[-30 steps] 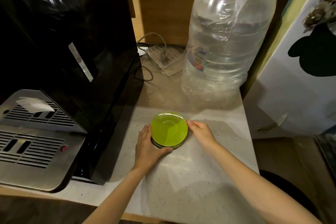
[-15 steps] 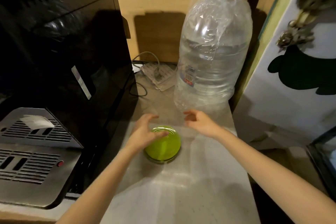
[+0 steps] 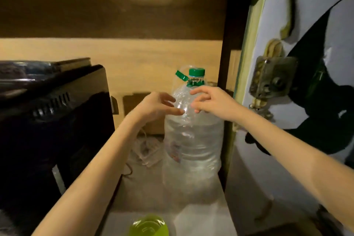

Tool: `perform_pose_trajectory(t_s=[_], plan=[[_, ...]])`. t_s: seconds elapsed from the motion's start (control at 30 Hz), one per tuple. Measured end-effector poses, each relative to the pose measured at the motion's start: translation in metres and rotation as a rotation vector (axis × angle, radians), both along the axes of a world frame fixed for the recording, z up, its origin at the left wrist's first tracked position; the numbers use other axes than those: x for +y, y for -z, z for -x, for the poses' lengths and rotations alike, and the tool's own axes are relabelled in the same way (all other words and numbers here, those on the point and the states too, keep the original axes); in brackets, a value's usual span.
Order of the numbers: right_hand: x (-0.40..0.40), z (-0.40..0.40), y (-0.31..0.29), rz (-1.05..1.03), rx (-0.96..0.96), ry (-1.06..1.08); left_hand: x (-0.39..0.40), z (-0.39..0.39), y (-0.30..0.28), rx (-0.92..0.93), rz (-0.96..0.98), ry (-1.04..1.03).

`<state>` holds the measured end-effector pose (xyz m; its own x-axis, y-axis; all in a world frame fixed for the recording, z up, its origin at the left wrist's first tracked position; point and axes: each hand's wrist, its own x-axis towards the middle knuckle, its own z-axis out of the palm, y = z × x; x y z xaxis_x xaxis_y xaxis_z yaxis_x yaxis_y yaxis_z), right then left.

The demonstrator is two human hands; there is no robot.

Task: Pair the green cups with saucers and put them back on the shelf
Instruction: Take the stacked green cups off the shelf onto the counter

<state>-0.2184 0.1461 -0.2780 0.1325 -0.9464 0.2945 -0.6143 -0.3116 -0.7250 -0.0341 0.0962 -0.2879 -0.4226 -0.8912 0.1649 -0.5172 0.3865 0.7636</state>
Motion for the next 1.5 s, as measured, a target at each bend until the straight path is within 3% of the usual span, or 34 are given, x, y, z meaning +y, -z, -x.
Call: perform_pose_trajectory(t_s=[0.23, 0.43, 0.63, 0.93, 1.03, 1.13, 1.23, 1.33, 1.5], plan=[[0.008, 0.014, -0.097, 0.256, 0.126, 0.052, -0.004, 0.027, -0.091, 0.122, 0.248, 0.052], [0.013, 0.033, -0.164, 0.464, 0.179, 0.101, -0.007, 0.031, -0.164, 0.153, 0.584, 0.033], [-0.001, 0.053, -0.225, 0.659, 0.214, 0.185, -0.020, 0.044, -0.233, 0.429, 0.648, 0.067], [-0.046, 0.077, -0.273, 0.787, 0.042, 0.230, -0.066, 0.065, -0.294, 0.267, 0.945, -0.079], [-0.068, 0.080, -0.279, 0.748, 0.013, 0.261, -0.084, 0.074, -0.303, 0.227, 0.934, -0.167], [-0.085, 0.077, -0.283, 0.686, -0.037, 0.253, -0.099, 0.083, -0.312, 0.133, 0.787, -0.226], [-0.099, 0.076, -0.284, 0.714, -0.090, 0.303, -0.107, 0.090, -0.318, 0.032, 0.669, -0.142], [-0.108, 0.077, -0.282, 0.769, -0.151, 0.377, -0.115, 0.098, -0.323, 0.051, 0.567, 0.005], [-0.108, 0.079, -0.282, 0.776, -0.128, 0.338, -0.121, 0.095, -0.328, -0.036, 0.531, -0.081]])
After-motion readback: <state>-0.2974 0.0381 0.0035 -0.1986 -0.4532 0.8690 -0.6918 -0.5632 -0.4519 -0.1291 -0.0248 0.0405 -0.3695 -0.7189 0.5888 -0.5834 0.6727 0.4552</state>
